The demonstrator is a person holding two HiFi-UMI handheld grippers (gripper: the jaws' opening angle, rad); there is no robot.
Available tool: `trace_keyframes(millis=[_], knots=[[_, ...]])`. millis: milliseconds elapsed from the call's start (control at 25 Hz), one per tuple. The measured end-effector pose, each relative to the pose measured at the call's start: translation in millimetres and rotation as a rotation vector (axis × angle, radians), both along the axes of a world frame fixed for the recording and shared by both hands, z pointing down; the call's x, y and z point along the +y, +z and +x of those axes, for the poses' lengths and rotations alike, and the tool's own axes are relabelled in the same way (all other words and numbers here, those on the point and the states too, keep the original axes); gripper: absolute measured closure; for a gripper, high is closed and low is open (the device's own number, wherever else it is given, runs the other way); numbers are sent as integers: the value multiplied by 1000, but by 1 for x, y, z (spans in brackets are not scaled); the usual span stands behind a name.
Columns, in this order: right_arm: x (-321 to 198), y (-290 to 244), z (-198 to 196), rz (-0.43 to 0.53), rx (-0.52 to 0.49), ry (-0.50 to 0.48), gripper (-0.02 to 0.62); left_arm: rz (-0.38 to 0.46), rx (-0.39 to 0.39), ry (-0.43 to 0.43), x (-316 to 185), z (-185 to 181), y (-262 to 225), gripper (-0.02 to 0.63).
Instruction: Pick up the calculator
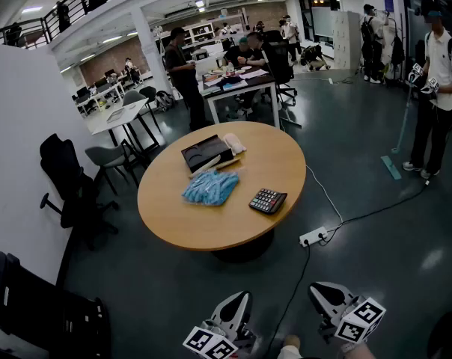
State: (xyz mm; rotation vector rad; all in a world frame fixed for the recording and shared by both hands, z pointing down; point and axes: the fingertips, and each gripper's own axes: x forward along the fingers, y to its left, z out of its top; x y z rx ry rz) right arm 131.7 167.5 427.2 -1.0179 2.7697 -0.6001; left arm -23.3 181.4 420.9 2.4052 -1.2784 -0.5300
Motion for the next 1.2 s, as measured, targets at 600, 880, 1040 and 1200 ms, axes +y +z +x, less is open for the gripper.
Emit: trace_keyframes(millis=[600, 880, 1040, 1200], knots=[[-52, 20, 19, -52, -38, -25, 584, -19, -61, -9, -47, 29, 25, 601], [-97, 34, 13, -91, -29, -12, 584, -21, -49, 40, -96, 34, 37, 601], [-134, 42, 0, -131, -28, -1, 584, -33, -46, 51, -139, 24, 44, 601], [-177, 50, -23, -166, -10, -9, 584, -21, -45, 33, -190, 1, 43, 601]])
